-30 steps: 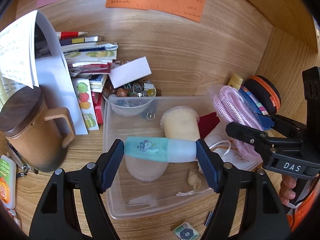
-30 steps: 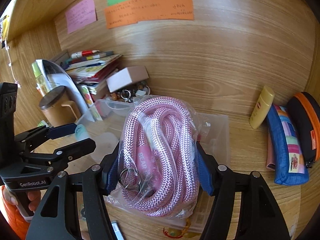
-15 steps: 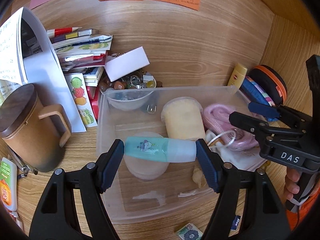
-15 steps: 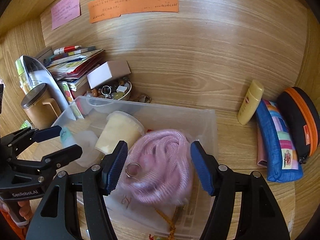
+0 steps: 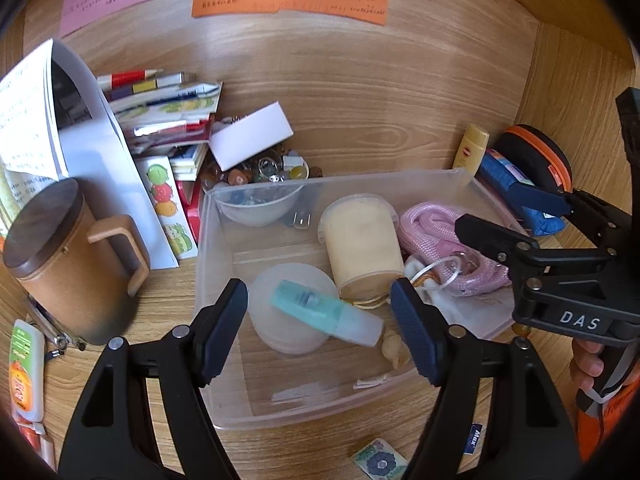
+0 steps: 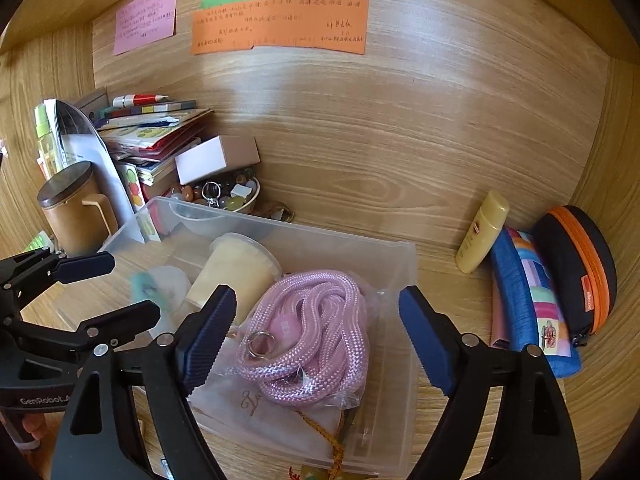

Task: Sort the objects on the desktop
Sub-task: 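Open both grippers to drop the tube and rope bag into the bin, then move the left gripper to the green square tile while the right reaches the gourd ornament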

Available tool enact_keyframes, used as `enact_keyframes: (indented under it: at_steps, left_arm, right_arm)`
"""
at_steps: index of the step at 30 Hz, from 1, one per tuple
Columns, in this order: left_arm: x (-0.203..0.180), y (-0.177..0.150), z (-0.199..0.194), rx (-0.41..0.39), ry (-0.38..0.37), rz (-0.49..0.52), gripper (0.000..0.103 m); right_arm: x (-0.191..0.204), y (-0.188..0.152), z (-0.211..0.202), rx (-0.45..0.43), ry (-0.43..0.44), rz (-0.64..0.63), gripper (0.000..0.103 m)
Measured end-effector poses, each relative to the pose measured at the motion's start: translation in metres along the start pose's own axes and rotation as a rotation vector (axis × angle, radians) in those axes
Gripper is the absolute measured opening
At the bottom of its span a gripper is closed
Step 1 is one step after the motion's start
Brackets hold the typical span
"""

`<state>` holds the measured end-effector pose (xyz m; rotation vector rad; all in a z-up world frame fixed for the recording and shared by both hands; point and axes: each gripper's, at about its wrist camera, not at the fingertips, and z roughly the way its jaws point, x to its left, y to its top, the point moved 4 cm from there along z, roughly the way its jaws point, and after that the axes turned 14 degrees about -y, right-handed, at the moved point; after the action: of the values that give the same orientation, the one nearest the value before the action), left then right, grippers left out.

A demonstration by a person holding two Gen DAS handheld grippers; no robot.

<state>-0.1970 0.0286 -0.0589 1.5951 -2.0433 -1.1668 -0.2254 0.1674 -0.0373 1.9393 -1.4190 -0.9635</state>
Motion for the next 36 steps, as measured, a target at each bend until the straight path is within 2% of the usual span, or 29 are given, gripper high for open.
enact_keyframes:
  at_steps: [6, 8, 14, 16, 17, 20, 29, 36]
  left_arm:
    - [-0.001, 0.004, -0.013, -0.025, 0.021, 0.004, 0.080]
    - [-0.001, 0.006, -0.017, -0.032, 0.022, 0.000, 0.081]
    - [-0.004, 0.007, -0.034, -0.062, 0.029, -0.006, 0.082]
    - [-0.005, 0.006, -0.040, -0.071, 0.036, -0.003, 0.085]
    - [-0.006, 0.005, -0.043, -0.078, 0.041, -0.004, 0.091]
    - [-0.008, 0.003, -0.052, -0.098, 0.052, -0.001, 0.093]
    - [-0.013, -0.015, -0.069, -0.104, 0.070, -0.009, 0.093]
    - [-0.013, -0.038, -0.069, -0.063, 0.085, -0.023, 0.093]
  right_arm:
    - [-0.002, 0.005, -0.009, -0.009, 0.003, 0.006, 0.082]
    - [-0.003, 0.007, -0.015, -0.016, 0.001, 0.008, 0.088]
    - [-0.007, 0.011, -0.041, -0.077, -0.015, 0.014, 0.096]
    - [-0.009, 0.010, -0.052, -0.098, -0.023, 0.013, 0.097]
    - [-0.009, 0.010, -0.054, -0.103, -0.024, 0.012, 0.098]
    - [-0.010, 0.005, -0.063, -0.114, -0.035, 0.008, 0.098]
    - [-0.015, -0.011, -0.075, -0.100, -0.034, 0.028, 0.098]
    - [-0.024, -0.036, -0.079, -0.065, -0.029, 0.059, 0.098]
